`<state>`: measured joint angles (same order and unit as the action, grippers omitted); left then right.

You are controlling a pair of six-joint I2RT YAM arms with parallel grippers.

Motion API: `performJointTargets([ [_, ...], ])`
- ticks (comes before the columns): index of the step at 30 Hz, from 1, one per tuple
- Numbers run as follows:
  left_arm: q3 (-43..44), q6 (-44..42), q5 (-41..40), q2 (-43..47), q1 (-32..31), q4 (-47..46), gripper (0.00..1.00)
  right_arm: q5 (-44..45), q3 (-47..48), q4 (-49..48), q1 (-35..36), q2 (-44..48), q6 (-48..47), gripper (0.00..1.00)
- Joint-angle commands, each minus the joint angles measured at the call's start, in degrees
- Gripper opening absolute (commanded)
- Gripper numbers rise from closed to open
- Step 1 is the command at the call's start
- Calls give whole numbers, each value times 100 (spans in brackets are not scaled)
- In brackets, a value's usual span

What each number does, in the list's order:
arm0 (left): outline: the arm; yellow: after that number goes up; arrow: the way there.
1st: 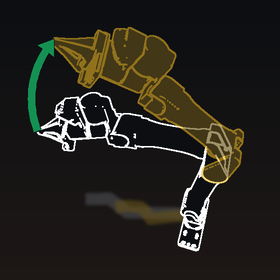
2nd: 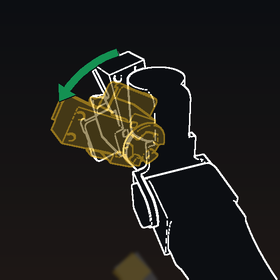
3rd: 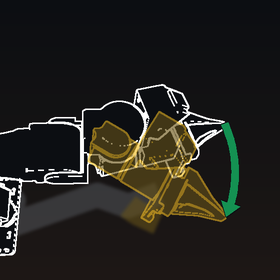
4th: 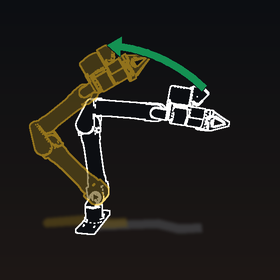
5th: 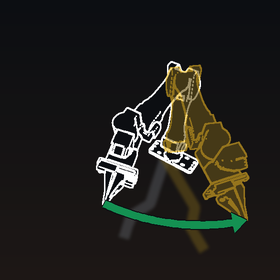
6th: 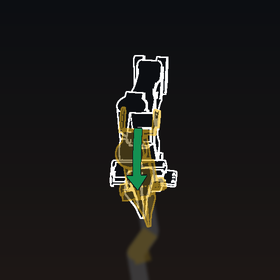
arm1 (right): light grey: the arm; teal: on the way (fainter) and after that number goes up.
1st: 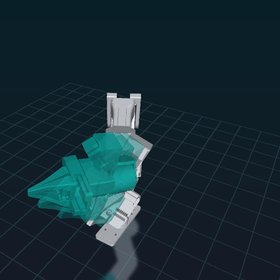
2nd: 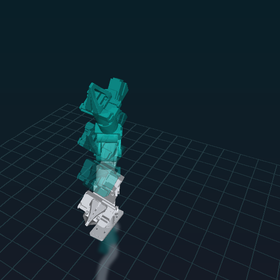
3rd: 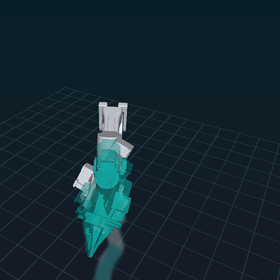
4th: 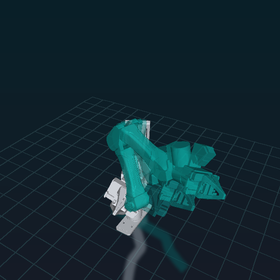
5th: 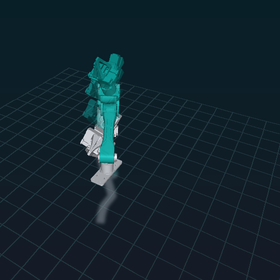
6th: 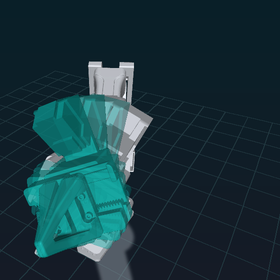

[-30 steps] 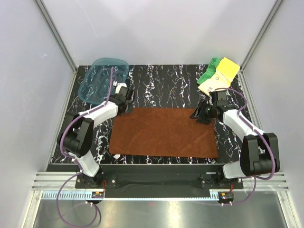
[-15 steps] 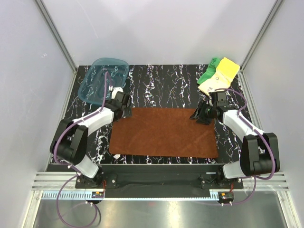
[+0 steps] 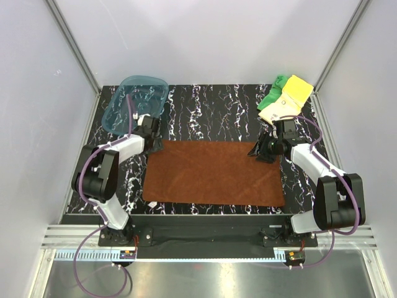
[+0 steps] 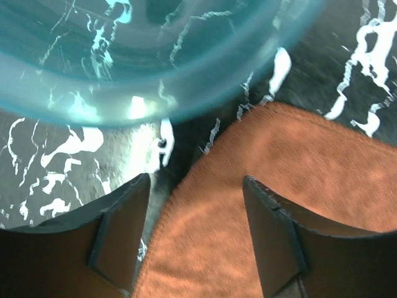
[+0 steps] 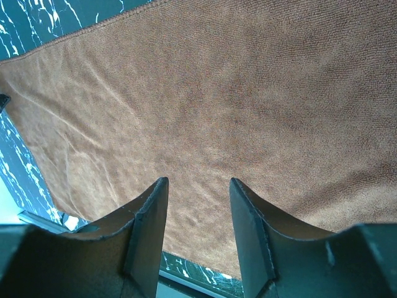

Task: Roll the towels
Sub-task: Flatten the towel

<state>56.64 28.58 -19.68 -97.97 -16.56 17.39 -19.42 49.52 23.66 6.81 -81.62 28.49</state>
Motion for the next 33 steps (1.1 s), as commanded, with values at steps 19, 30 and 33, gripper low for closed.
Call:
performJointTargets([
  [19,250,60,1450,-459,513,-640,6,8,-3,-72,49,-108,-160,49],
  [30,-39,-476,-1176,964,-645,-385,0,8,-135,-54,57,85,-133,48],
  [33,-5,-581,-1687,904,-796,-228,44,-27,-153,-54,49,121,-125,50],
])
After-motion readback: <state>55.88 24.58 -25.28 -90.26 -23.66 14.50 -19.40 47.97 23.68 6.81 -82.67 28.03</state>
